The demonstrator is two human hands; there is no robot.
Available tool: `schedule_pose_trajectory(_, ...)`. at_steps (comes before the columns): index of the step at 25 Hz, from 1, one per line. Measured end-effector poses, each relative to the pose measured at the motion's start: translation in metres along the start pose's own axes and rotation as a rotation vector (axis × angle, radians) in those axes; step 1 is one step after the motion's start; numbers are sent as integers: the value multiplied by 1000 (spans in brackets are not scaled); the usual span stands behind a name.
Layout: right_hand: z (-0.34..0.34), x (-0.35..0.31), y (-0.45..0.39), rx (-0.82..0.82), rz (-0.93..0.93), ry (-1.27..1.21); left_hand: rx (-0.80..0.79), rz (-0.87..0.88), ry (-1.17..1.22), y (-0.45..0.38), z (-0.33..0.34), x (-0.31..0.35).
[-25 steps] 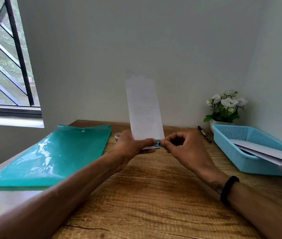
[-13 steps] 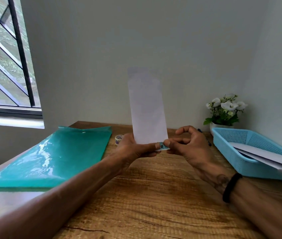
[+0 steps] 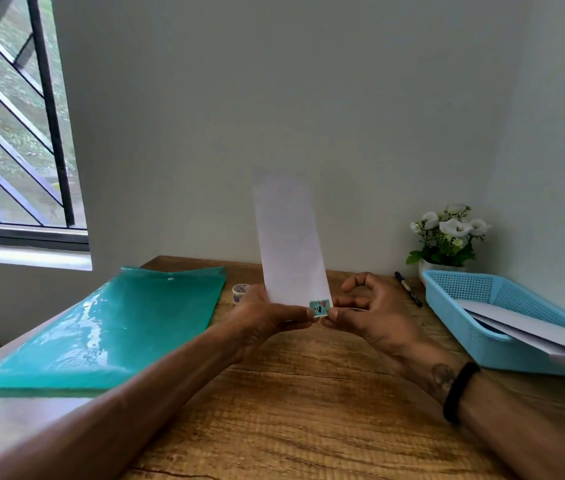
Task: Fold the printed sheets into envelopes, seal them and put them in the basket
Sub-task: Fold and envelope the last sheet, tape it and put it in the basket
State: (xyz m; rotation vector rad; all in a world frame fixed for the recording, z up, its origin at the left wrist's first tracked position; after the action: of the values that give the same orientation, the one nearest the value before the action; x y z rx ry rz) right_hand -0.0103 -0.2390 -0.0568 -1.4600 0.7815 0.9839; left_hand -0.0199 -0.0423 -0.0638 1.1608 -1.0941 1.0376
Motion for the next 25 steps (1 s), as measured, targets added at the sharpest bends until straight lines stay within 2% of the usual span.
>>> schedule_pose_trajectory(3,-3,-2,0,-32,7,101,0,63,81,-4,-10,9)
schedule_pose_trajectory(6,-7,-3,0,-119,43,322,151,187,241,-11,-38,24)
schedule_pose_trajectory(9,-7,-5,4,-115,12,402,302,203,192,-12,-55,25)
schedule_pose_trajectory(11,-4,-17,3,-76,-161,561,319,211,162,-11,-57,27)
schedule_pose_trajectory(15,2,-76,-6,0,-648,865,232,301,125,0,-44,39)
schedule_pose_trajectory(17,7,-116,-20,-16,-829,1036,222,402,-22,9,-32,54)
schedule_pose_trajectory(19,8,-161,-36,-20,-911,1196,224,522,-229,19,-14,75)
schedule_pose_trajectory(21,3,-198,-50,-64,-884,1279,254,656,-503,29,7,100)
schedule_pose_trajectory(25,-30,-233,-42,-147,-680,1369,234,930,-935,46,53,138)
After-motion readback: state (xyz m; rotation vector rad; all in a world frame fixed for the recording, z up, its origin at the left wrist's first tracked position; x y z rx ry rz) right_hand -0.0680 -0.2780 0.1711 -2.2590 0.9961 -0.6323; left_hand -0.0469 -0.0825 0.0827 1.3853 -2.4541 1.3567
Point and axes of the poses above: each hand's wrist, its own y-axis away from the middle knuckle, its own z-axis out of the palm, x = y × z, the point moved 4 cm from there along -y, towards the middle knuckle, and after that the axes turned 12 degrees about -z, right-handed, at the moved point
